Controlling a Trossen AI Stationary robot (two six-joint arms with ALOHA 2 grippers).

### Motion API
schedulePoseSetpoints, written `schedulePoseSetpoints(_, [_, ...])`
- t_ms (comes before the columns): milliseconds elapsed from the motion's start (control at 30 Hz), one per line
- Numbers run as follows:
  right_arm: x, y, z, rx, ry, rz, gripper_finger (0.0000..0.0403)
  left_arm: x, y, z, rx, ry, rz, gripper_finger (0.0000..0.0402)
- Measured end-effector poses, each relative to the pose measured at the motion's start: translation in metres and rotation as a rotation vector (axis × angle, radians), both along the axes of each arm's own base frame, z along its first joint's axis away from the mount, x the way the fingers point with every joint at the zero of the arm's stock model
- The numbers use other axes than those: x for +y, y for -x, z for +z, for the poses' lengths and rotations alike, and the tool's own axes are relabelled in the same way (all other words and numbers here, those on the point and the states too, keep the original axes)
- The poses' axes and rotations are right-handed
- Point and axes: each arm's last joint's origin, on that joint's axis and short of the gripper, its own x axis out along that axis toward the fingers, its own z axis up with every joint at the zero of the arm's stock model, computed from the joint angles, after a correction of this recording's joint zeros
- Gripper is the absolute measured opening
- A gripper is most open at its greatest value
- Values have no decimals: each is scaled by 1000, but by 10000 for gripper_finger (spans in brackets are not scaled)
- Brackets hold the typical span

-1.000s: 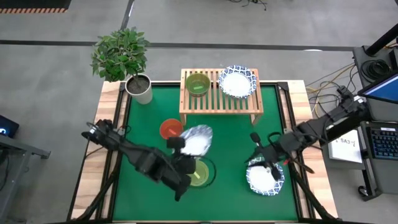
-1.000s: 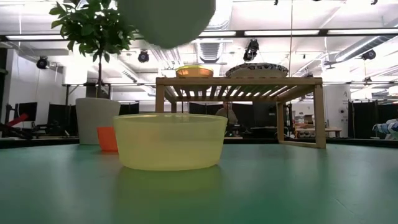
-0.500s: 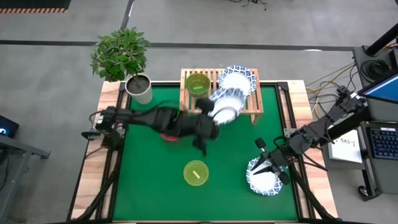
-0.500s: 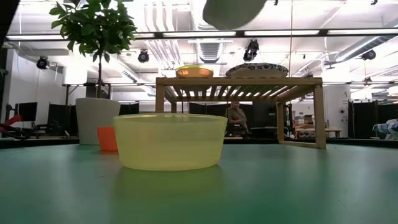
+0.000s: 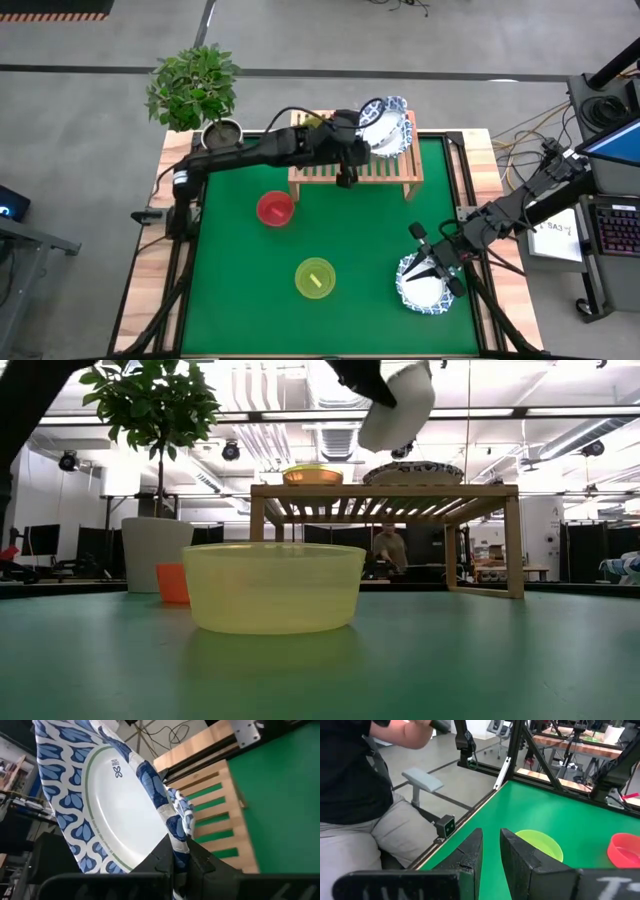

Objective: Place and stack bowls onto a shelf
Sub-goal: Stack the left white patterned bowl on top of the white patterned bowl on the shelf

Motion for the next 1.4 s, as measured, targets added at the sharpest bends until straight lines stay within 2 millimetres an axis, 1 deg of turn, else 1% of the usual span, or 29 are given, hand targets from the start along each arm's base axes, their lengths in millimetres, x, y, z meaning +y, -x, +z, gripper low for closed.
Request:
schedulePoseSetpoints(133, [0,0,0,-1,0,0,56,10,-12,-14,-2,-2,14,0])
schedulePoseSetpoints(300, [0,0,0,0,0,1,56,20,-19,-18,-36,-59,68,7])
schedulePoseSetpoints(367, [0,0,0,0,0,0,56,23,-20,-22,-18,-65,86,15])
schedulePoseSetpoints(667, [0,0,0,1,-1,-1,56,34,-25,-29,-30,-62,114,64])
schedulePoseSetpoints(867, [0,0,0,2,-2,-2,56,35,-25,-29,-36,-54,123,105])
schedulePoseSetpoints(1033, [0,0,0,2,-2,-2,56,31,-25,-29,-40,-47,122,140])
schedulePoseSetpoints(1133, [0,0,0,2,-1,-2,56,24,-26,-29,-34,-56,122,155])
schedulePoseSetpoints(1300, [0,0,0,7,-6,-3,56,6,-23,-20,-20,-158,171,163])
schedulePoseSetpoints(1400, [0,0,-1,13,-5,-4,56,-1,-20,-11,-32,-181,157,164])
